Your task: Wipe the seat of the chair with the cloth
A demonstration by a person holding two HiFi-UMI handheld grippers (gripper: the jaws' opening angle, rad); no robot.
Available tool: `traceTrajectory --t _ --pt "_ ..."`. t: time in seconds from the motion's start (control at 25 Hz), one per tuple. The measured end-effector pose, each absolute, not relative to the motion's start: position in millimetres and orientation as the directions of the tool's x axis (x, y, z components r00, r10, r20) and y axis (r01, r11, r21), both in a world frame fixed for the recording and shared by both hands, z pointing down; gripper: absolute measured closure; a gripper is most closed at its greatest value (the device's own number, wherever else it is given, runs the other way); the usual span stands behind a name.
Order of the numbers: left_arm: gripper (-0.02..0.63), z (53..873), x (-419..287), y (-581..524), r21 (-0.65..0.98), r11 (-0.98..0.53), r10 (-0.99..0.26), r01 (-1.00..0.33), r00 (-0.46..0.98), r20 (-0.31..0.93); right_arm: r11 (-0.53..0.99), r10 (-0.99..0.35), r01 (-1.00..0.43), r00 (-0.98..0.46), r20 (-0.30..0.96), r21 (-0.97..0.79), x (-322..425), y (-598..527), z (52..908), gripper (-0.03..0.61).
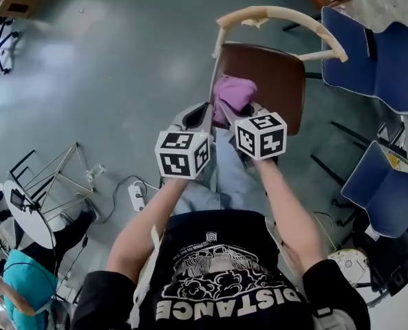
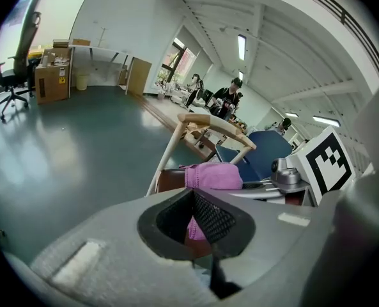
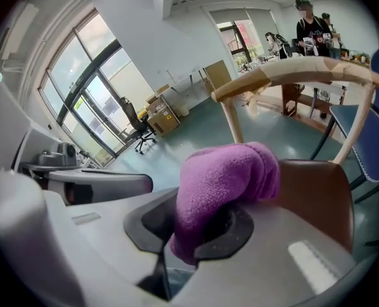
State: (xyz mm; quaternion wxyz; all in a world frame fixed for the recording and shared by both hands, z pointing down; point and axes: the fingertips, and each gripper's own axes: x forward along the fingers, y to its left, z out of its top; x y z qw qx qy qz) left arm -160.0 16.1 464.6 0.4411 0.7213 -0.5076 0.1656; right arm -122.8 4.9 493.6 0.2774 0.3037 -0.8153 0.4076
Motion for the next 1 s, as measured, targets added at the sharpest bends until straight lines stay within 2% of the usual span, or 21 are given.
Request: traceTrajectory --t 0.6,1.0 --pt "0.614 580 -163 -62 0.409 0.029 -0.501 -0.912 0.341 0.796 0.387 -0.243 -0.725 -0.676 0.696 -0.569 -137 -96 643 0.514" --pt "0.614 604 -156 -81 0.377 0.001 -0.459 -0.926 0.334 0.823 0.327 -0.286 -0.751 -0.658 0.697 -0.574 -121 -136 678 0.514"
